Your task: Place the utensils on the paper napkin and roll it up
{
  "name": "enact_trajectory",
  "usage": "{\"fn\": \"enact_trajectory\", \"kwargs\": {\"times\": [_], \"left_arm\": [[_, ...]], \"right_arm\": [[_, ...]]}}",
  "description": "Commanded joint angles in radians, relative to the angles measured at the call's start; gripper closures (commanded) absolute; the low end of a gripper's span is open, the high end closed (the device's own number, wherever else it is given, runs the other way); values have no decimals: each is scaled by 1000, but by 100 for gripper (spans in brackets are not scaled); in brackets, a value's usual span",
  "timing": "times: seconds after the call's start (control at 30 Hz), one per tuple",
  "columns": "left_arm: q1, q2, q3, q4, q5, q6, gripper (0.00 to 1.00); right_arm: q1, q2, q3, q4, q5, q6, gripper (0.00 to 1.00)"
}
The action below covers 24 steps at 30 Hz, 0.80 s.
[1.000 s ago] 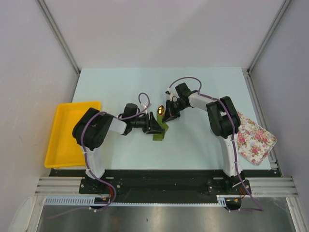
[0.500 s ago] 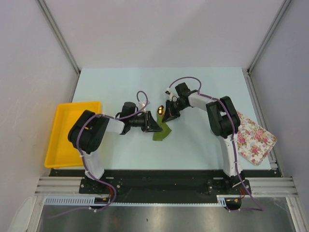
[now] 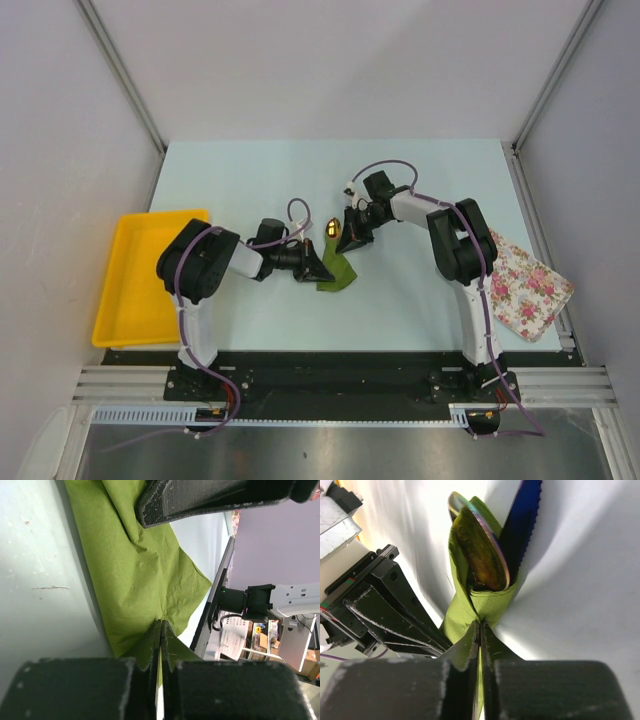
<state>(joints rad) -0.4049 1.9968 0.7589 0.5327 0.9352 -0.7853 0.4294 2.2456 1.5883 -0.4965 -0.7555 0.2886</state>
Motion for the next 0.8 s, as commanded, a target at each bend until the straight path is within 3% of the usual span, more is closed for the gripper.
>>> {"fn": "enact_trajectory", "kwargs": {"times": [0.0, 0.27, 0.33, 0.53, 0.77], "left_arm": [[8, 46, -16, -96, -119, 64, 99], [24, 59, -33, -85, -125, 47, 100], [26, 57, -33, -83, -124, 47, 100], [26, 48, -29, -83, -121, 52, 100], [26, 49, -30, -65, -121, 44, 100]], "right_arm": [[-15, -20, 35, 24, 33, 15, 100], [-12, -18, 32, 16, 65, -17, 98], [-12, -4, 39, 1, 80, -16, 91], [-12, -40, 44, -19, 100, 14, 50], [32, -21, 76, -71, 189, 1, 50]]}}
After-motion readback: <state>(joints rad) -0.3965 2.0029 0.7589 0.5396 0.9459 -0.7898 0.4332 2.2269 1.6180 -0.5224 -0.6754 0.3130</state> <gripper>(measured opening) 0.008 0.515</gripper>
